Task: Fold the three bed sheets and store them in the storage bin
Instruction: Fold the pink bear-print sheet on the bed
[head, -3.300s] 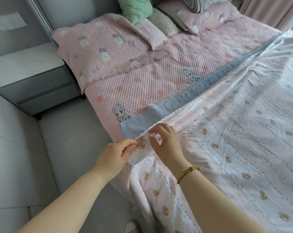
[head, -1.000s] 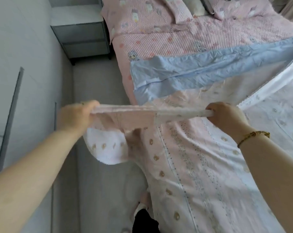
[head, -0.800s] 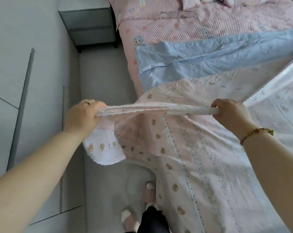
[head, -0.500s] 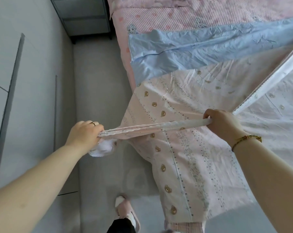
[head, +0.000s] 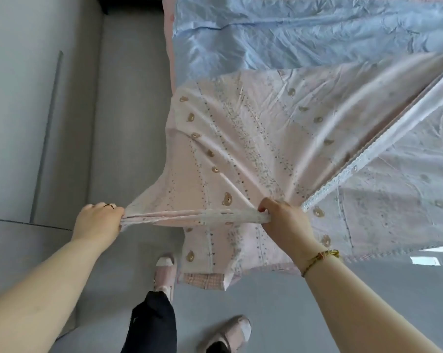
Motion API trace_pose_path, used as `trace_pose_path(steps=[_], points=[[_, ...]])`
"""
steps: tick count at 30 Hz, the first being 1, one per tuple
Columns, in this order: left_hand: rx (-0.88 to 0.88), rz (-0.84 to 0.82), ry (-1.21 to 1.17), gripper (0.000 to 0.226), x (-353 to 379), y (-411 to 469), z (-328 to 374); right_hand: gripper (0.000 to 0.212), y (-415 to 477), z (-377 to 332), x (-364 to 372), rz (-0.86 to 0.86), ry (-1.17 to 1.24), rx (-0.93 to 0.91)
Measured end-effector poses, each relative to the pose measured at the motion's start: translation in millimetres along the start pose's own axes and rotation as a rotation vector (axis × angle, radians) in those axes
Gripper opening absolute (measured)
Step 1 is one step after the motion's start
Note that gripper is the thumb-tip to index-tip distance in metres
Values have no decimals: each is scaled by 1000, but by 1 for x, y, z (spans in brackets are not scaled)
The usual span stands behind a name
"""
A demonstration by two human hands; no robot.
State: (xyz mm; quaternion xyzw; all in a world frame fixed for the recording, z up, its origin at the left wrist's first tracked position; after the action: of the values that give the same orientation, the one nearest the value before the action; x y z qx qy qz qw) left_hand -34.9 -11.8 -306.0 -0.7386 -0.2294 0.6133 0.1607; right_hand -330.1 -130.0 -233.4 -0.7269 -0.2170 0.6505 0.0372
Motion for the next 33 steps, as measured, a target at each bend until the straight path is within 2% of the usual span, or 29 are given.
trace_pose_path(steps=[5, 8, 10, 13, 14, 16, 18, 19, 21, 23, 24, 26, 27, 29, 31, 33], points=[[67, -114, 64, 30, 36, -8, 59, 17, -1, 15, 45, -47, 57, -33], [114, 76, -4, 22, 17, 0, 83, 12, 4, 20, 57, -24, 94, -56], [101, 104, -72, 27, 14, 4, 92, 21, 4, 21, 59, 7, 120, -90], [221, 230, -114, 46, -6, 5, 113, 51, -2, 11, 44, 116, 104, -168], [229, 217, -113, 44, -1, 7, 114, 49, -3, 12, 38, 161, 150, -155], [156, 199, -126, 24, -2, 9, 102, 26, -13, 17, 11, 317, 304, -156], [97, 292, -156, 9, -3, -2, 78, 20, -26, 21, -13, 446, 423, -164], [74, 344, -145, 9, -3, -10, 68, 19, -34, 19, -15, 471, 423, -190], [53, 310, -114, 5, 11, -25, 54, 12, -45, 18, 4, 465, 348, -220], [22, 188, -122, 34, 39, -35, 45, 22, -49, 18, 47, 342, 224, -199], [-16, 107, -131, 38, 47, -40, 41, 29, -50, 18, 72, 255, 158, -192], [-60, -46, -133, 23, 60, -46, 41, 38, -49, 17, 109, 114, 42, -195], [-80, -33, -109, 18, 61, -43, 42, 39, -45, 17, 116, 85, 17, -189], [-11, -78, 39, 23, 62, -36, 52, 40, -38, 18, 117, 53, 21, -188], [4, -132, 39, 29, 60, -28, 62, 36, -35, 21, 115, 6, 26, -179], [14, -195, 11, 35, 57, -18, 78, 21, -37, 26, 111, 19, 12, -180]])
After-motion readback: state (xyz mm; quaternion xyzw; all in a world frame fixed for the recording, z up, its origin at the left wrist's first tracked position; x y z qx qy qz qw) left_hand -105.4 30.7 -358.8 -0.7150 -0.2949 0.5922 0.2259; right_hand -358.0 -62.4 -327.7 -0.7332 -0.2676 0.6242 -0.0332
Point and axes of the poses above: each hand's wrist, its own y-axis towards the middle knuckle, its own x-axis out of the palm, z = x × y, the point moved 10 cm from there along y, towards the middle knuckle, and after that the axes turned 11 degrees about x, right-handed, at the moved point
